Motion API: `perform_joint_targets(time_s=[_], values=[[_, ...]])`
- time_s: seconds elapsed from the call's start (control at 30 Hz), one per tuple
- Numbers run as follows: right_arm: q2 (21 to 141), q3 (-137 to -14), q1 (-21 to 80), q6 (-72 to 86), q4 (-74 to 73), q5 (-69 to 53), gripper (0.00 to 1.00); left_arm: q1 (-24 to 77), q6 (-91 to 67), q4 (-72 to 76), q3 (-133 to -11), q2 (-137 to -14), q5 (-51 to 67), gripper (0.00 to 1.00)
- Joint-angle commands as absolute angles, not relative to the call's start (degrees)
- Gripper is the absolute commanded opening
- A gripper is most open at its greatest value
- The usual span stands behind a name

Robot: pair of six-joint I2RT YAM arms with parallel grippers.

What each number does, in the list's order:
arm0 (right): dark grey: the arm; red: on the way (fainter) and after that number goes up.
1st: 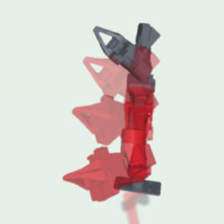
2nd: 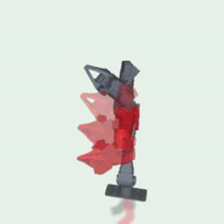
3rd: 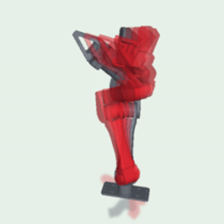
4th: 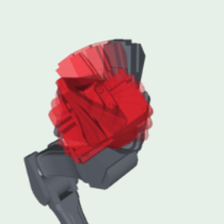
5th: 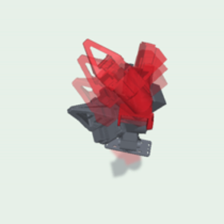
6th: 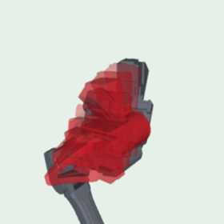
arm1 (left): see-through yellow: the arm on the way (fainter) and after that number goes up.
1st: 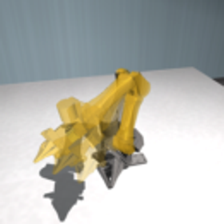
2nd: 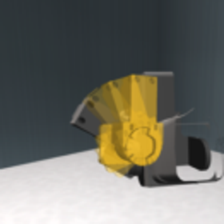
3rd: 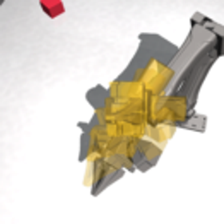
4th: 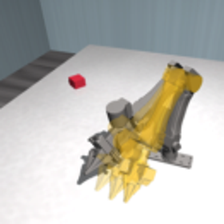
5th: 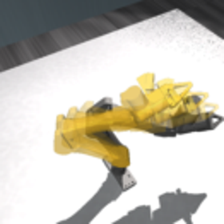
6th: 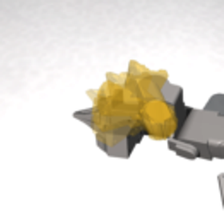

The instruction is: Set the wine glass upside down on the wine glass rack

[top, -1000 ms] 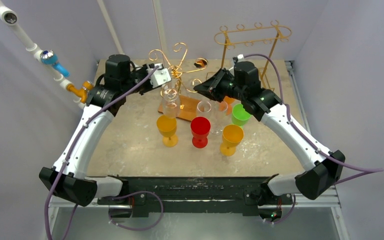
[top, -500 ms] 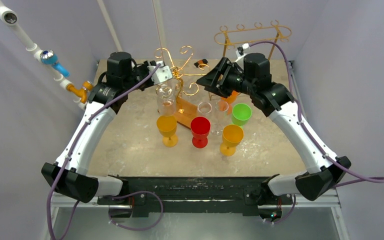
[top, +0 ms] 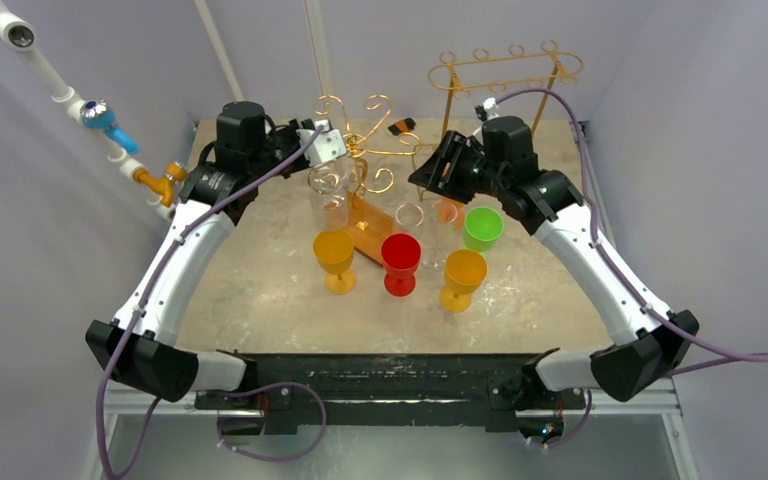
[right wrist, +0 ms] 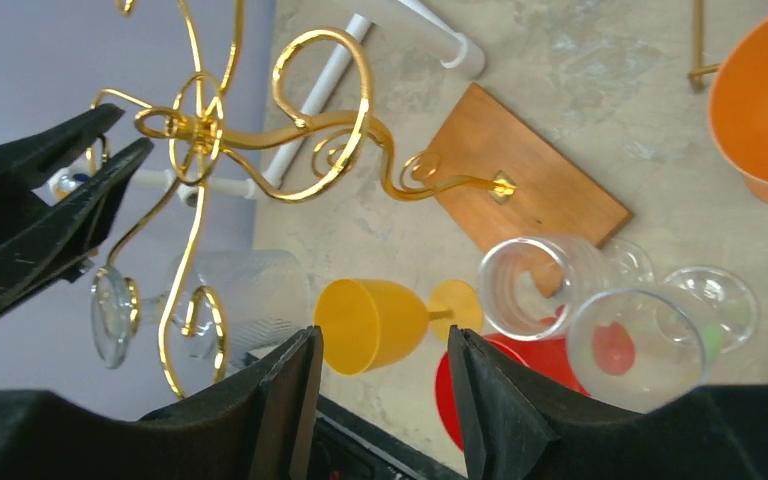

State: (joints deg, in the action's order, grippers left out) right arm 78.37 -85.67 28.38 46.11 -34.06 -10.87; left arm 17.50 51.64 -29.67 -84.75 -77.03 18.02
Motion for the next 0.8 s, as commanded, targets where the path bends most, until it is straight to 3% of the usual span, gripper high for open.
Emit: perform_joint_targets(time_s=[0.0,0.2,0.27,0.4,0.77], values=[[74.33,-83.66,28.30,41.54,-36.13,-5.73,0.57,16.70,50.88,-28.38,-86.51,-76.01,15.58,0.21],[72.83,-81.75,28.31,38.74,-37.08,-3.57,0.57,16.70,48.64,-30.01,-84.52,-73.23,17.44,0.34],[72.63,-81.23,28.44,37.89,-37.39,-4.10,0.57,16.70,47.40,-30.21,-84.30,-72.76,17.64,0.47],[71.59,-79.12,30.33,37.10,-37.65,-2.12,0.62,16.70,45.13,-30.03,-85.48,-72.74,16.75,0.60],[72.64,-76.87,33.94,36.29,-38.22,4.47,0.63,16.68,43.69,-30.04,-87.48,-74.32,15.03,0.63]])
